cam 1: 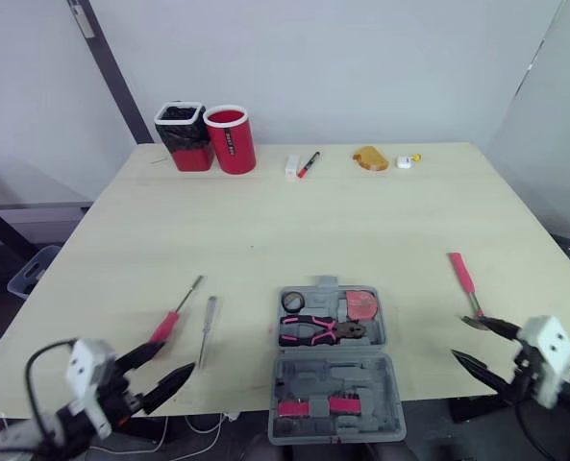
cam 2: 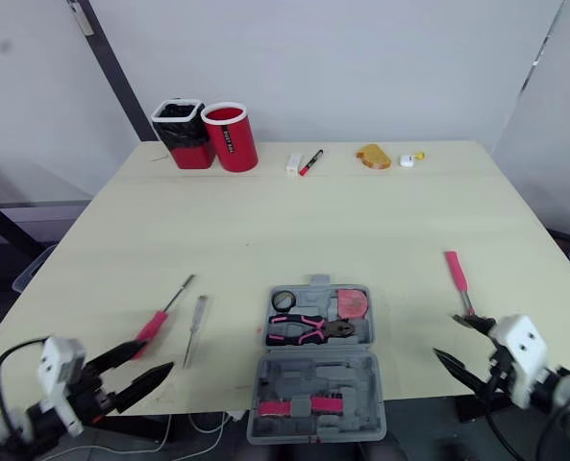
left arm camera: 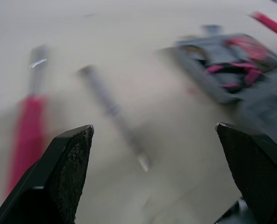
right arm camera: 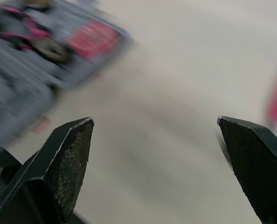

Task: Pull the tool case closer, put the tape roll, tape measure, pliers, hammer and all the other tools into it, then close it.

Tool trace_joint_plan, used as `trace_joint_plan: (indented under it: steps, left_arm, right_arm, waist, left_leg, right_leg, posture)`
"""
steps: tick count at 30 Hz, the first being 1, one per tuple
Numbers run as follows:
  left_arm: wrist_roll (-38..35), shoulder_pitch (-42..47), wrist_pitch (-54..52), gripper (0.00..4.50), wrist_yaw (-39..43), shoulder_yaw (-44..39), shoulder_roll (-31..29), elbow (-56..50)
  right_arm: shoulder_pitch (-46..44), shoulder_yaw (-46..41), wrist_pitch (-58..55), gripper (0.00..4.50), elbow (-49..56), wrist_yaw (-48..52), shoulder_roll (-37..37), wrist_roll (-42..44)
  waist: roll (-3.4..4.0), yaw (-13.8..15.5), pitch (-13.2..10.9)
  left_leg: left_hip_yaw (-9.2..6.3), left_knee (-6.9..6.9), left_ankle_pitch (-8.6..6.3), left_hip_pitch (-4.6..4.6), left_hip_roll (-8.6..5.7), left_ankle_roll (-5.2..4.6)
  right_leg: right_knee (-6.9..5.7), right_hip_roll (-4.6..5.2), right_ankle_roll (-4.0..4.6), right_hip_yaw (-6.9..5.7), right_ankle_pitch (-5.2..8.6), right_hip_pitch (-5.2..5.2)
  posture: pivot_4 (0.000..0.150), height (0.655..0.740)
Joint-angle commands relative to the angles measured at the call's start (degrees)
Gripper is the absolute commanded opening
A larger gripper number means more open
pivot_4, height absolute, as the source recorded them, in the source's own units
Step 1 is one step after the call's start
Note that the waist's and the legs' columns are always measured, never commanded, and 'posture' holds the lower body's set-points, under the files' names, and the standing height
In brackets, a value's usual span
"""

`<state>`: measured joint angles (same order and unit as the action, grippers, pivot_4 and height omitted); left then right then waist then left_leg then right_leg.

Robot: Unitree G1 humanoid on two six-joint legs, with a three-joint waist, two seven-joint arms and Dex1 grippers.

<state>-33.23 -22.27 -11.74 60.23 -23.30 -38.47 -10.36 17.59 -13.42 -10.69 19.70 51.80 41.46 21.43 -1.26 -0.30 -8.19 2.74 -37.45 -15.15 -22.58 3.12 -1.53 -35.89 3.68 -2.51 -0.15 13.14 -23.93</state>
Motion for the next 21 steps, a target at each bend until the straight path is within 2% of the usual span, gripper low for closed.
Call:
trace_joint_plan:
  steps: [1,3,4,5,7,8,9,12,13,15,21]
  left_arm:
    - [2.3,4.1,-1.7,4.50,2.4,4.6,-3.9,-1.1]
    - [2.9,6.5,-3.0,4.50,4.0,7.2,-5.8,-1.0]
    - [3.9,8.3,-3.4,4.08,4.6,9.1,-6.8,-0.8]
    - [4.5,10.1,-4.2,3.92,5.5,11.1,-7.7,-0.9]
    - [5.8,13.2,-5.2,3.21,6.1,14.2,-8.6,-0.4]
    - [7.1,14.6,-4.6,2.73,7.2,16.3,-9.2,0.1]
    - [8.1,15.6,-4.4,2.06,7.9,17.9,-9.6,0.5]
    - [10.8,19.3,-5.2,1.15,8.2,22.3,-9.8,1.3]
    - [11.5,20.4,-5.5,0.57,8.2,23.4,-9.8,1.5]
    - [12.4,22.0,-6.1,0.07,7.6,24.9,-9.4,2.0]
    - [17.4,25.0,-4.7,0.07,7.0,30.6,-7.7,4.9]
  right_arm:
    - [-3.5,5.4,-2.3,4.47,1.3,4.1,4.3,-2.2]
    - [-6.9,8.3,-2.9,3.96,-0.1,4.7,5.8,-4.1]
    - [-8.9,10.2,-4.7,3.56,-0.7,5.7,6.7,-4.3]
    - [-10.9,12.7,-4.7,3.09,-1.6,7.3,7.7,-5.8]
    - [-14.2,17.0,-4.4,2.24,-3.8,9.5,9.1,-8.7]
    - [-16.5,19.1,-4.2,1.76,-5.4,10.2,8.9,-9.8]
    - [-18.4,20.7,-4.1,1.04,-6.6,10.7,8.7,-10.6]
    - [-24.1,25.6,-4.4,0.08,-9.2,12.5,8.1,-13.7]
    - [-25.6,27.1,-4.3,0.00,-10.0,13.1,8.0,-14.9]
    - [-27.6,29.1,-3.8,0.00,-11.5,13.7,7.7,-16.7]
    - [-33.8,34.0,-4.9,0.00,-14.0,14.8,6.5,-21.2]
  waist:
    - [-0.09,0.2,0.0]
    - [-0.12,0.3,0.0]
    - [-0.11,0.2,0.0]
    - [-0.11,0.2,0.0]
    - [-0.09,0.3,-0.1]
    - [-0.13,0.3,-0.1]
    - [-0.13,0.3,-0.1]
    - [-0.09,0.3,-0.2]
    - [-0.10,0.3,-0.2]
    - [-0.10,0.3,-0.2]
    - [-0.09,0.7,-0.2]
  left_leg:
    - [0.00,0.01,0.00,0.00,-0.03,0.00]
    - [0.03,0.03,-0.01,-0.09,-0.10,-0.01]
    - [0.04,0.03,-0.01,-0.10,-0.24,-0.01]
    - [0.03,0.05,-0.02,-0.11,-0.33,-0.02]
    - [0.06,0.05,-0.01,-0.13,-0.38,-0.02]
    - [0.08,0.05,-0.01,-0.14,-0.39,-0.02]
    - [0.07,0.04,-0.01,-0.12,-0.39,-0.02]
    - [0.08,0.03,-0.01,-0.06,-0.39,-0.03]
    - [0.06,0.02,0.01,-0.11,-0.40,-0.03]
    - [0.02,-0.04,0.01,-0.07,-0.40,-0.03]
    - [0.06,-0.04,0.01,-0.11,-0.42,-0.03]
  right_leg:
    - [0.01,0.00,0.17,0.00,-0.10,0.02]
    - [0.03,-0.01,0.24,0.00,-0.14,0.04]
    - [0.03,-0.02,0.24,0.00,-0.14,0.04]
    - [0.04,-0.02,0.23,0.01,-0.13,0.03]
    - [0.04,-0.03,0.23,-0.02,-0.13,0.04]
    - [0.03,-0.03,0.23,-0.06,-0.13,0.06]
    - [0.03,-0.07,0.23,-0.13,-0.13,0.12]
    - [0.01,-0.08,0.23,-0.14,-0.13,0.17]
    - [0.00,-0.10,0.21,-0.13,-0.14,0.13]
    - [-0.05,-0.12,0.20,-0.14,-0.14,0.19]
    - [-0.04,-0.12,0.19,-0.11,-0.16,0.20]
  posture:
    - [0.150,0.7400]
    - [0.150,0.7400]
    - [0.150,0.7400]
    - [0.150,0.7400]
    - [0.150,0.7400]
    - [0.150,0.7400]
    - [0.150,0.7400]
    - [0.150,0.7400]
    - [0.150,0.7400]
    - [0.150,0.7400]
    - [0.150,0.7400]
